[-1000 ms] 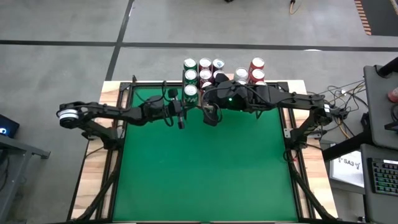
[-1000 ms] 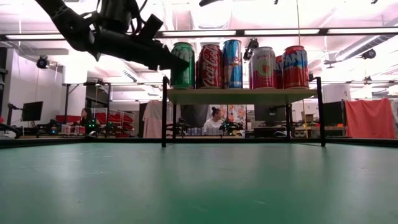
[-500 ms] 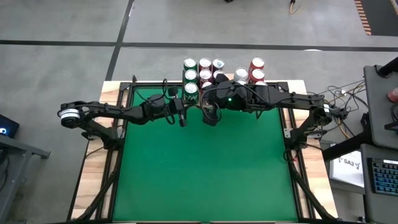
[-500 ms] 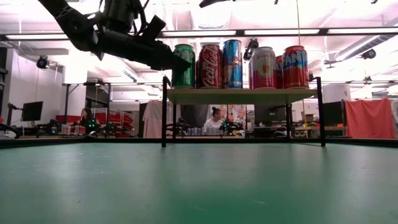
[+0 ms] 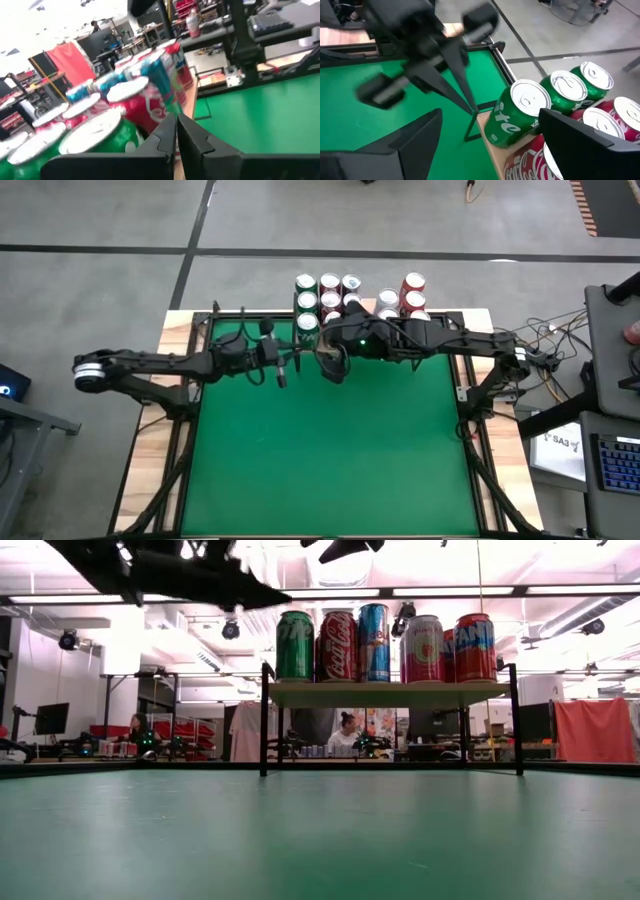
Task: Place canned beverage on shelf
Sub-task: Put the green soda can aligned with the green soda can on the shelf, then adjust the soda cans on the shelf
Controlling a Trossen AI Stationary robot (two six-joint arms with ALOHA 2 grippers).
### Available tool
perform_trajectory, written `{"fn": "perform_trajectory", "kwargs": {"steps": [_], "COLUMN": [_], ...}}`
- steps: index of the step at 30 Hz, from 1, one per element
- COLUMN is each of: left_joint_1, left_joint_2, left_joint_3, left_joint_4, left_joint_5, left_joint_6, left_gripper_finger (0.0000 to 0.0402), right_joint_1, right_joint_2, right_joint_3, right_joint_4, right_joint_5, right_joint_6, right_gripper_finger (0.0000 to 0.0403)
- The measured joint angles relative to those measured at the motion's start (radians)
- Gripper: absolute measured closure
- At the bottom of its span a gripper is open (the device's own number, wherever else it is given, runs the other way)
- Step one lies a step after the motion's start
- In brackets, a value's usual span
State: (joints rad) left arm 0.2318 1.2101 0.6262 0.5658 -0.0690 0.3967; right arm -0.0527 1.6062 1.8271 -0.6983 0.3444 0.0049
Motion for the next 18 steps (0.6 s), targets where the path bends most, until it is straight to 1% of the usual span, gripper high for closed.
{"fn": "perform_trajectory", "kwargs": {"steps": [3,5,9,15,16,18], "left_joint_1": [-0.022,-0.032,-0.041,-0.041,-0.041,-0.041], "left_joint_2": [-0.08,-0.136,-0.242,-0.381,-0.401,-0.435], "left_joint_3": [-0.004,-0.009,-0.031,-0.083,-0.086,-0.089], "left_joint_4": [-0.056,-0.087,-0.144,-0.167,-0.17,-0.189], "left_joint_5": [0.0,0.001,0.002,-0.001,-0.001,-0.001], "left_joint_6": [0.002,0.002,-0.004,-0.021,-0.026,-0.041], "left_gripper_finger": [0.0402,0.0402,0.0402,0.0402,0.0401,0.0402], "right_joint_1": [-0.007,-0.011,-0.021,-0.068,-0.078,-0.098], "right_joint_2": [0.008,0.012,0.012,0.015,0.018,0.029], "right_joint_3": [0.0,0.0,0.0,0.0,0.0,0.0], "right_joint_4": [0.0,0.001,-0.006,-0.027,-0.031,-0.033], "right_joint_5": [0.005,0.017,0.077,0.076,0.076,0.076], "right_joint_6": [0.021,0.021,0.014,-0.013,-0.019,-0.017], "right_gripper_finger": [0.0105,0.0137,0.0228,0.0372,0.0382,0.0388]}}
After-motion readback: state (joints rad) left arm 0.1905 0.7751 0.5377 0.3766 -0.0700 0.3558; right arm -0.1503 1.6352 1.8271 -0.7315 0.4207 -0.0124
